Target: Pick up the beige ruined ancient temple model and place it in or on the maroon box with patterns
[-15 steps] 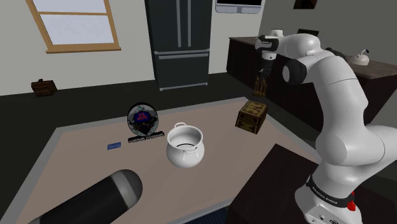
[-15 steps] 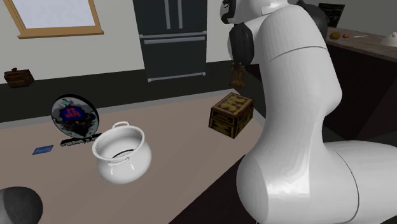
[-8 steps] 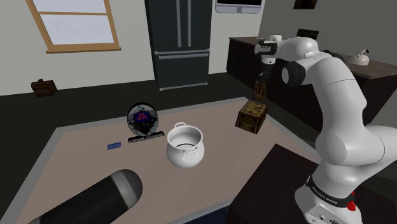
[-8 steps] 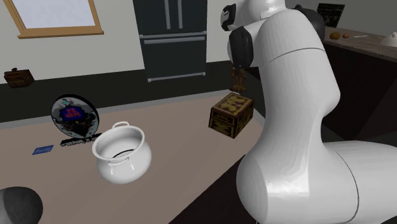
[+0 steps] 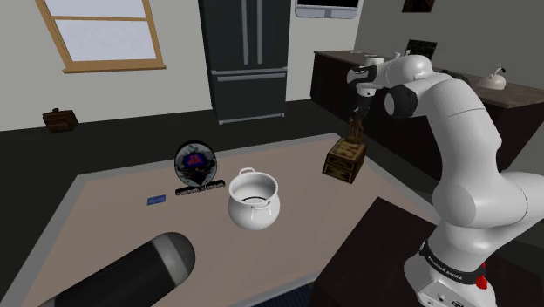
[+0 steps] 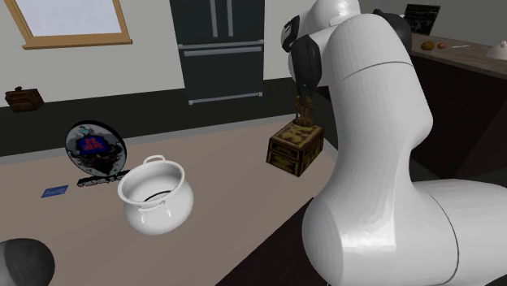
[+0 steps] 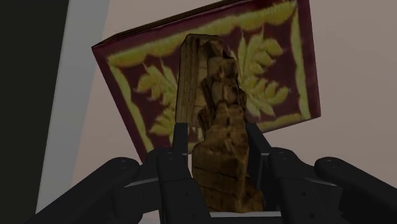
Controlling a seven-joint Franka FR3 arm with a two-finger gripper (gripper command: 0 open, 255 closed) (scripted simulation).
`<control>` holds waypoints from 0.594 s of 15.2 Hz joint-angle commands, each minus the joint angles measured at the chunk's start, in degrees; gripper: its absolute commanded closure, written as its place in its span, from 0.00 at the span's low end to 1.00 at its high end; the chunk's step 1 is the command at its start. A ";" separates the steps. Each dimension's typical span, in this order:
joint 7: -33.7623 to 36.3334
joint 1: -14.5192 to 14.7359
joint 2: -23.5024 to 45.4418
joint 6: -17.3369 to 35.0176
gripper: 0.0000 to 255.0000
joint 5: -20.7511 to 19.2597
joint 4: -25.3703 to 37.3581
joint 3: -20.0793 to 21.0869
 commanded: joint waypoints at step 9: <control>-0.36 0.23 1.97 4.14 1.00 0.51 -2.22 0.40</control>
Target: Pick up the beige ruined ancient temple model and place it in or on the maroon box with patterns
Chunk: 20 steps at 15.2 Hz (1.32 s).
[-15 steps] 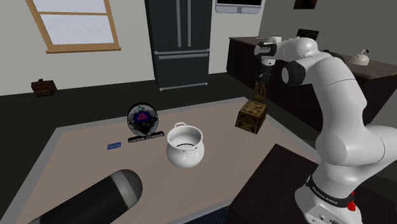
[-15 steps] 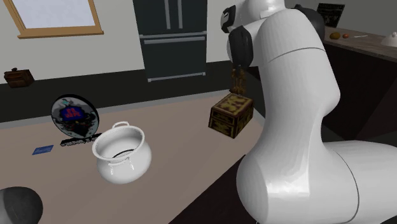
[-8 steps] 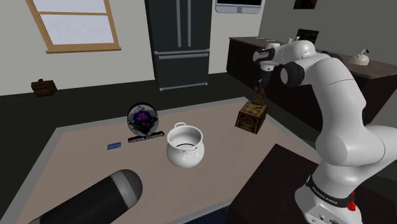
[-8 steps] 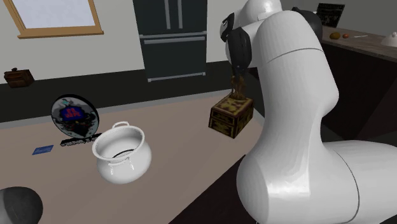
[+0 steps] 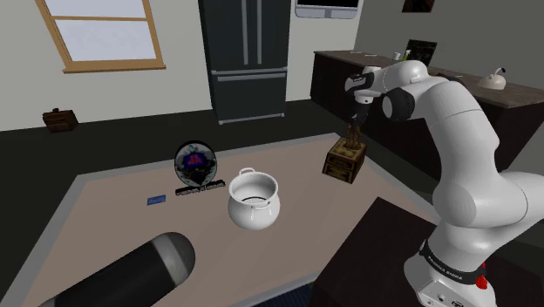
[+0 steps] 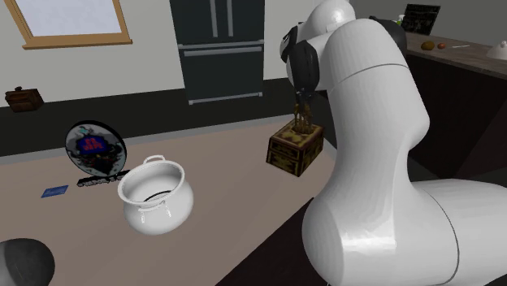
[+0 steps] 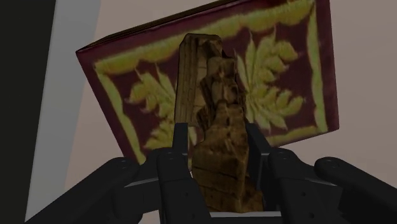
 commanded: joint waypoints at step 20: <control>0.58 -0.41 -2.10 -5.57 0.00 -0.63 3.66 -0.44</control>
